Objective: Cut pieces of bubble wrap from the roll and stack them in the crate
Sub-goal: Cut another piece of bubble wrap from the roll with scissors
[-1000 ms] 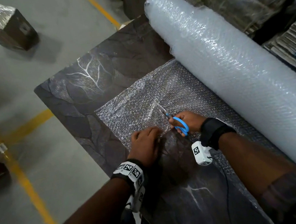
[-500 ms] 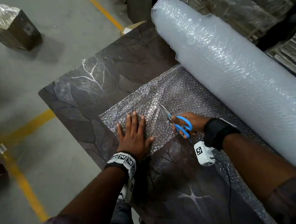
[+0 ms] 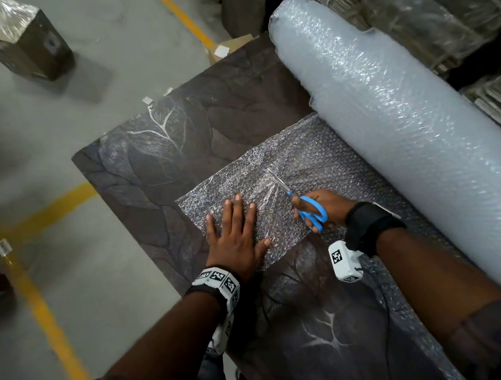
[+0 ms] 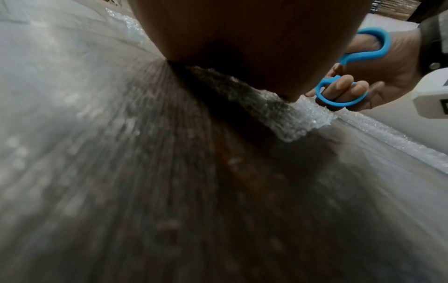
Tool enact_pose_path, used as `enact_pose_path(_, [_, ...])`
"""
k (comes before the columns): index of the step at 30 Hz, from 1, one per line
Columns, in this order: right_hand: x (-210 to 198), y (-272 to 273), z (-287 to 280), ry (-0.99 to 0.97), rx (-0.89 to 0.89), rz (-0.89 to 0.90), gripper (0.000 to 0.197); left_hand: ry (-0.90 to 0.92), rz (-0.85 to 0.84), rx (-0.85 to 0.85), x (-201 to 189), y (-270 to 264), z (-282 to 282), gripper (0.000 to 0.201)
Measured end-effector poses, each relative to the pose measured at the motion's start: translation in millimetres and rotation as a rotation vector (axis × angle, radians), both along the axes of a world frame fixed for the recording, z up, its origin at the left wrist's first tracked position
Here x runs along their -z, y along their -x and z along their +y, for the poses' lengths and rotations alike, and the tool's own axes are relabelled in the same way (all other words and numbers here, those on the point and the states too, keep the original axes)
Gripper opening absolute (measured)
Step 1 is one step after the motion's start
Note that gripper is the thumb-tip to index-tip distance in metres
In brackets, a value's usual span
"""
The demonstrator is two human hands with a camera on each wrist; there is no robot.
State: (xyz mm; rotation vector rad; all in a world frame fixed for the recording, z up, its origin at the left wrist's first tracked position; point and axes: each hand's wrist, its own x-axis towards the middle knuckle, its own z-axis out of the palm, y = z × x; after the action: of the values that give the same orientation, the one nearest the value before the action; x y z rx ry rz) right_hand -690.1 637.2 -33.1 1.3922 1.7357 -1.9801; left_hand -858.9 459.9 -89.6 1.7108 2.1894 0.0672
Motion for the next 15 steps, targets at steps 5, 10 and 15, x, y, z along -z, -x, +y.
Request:
enact_pose_path(5, [-0.2,1.3,-4.1,-0.044,0.030,0.001,0.044,-0.001,-0.003,-0.005,1.8,-0.3,-0.2,0.078])
enact_pose_path(10, [1.8,0.7,-4.9,-0.032,0.041,-0.001,0.048,0.013,-0.009,-0.002,1.7,0.0,0.7,0.079])
enact_pose_path(15, [1.2,6.5,-2.0,-0.023,-0.019,-0.015,0.093,0.021,0.000,0.000,2.3,0.2,-0.4,0.080])
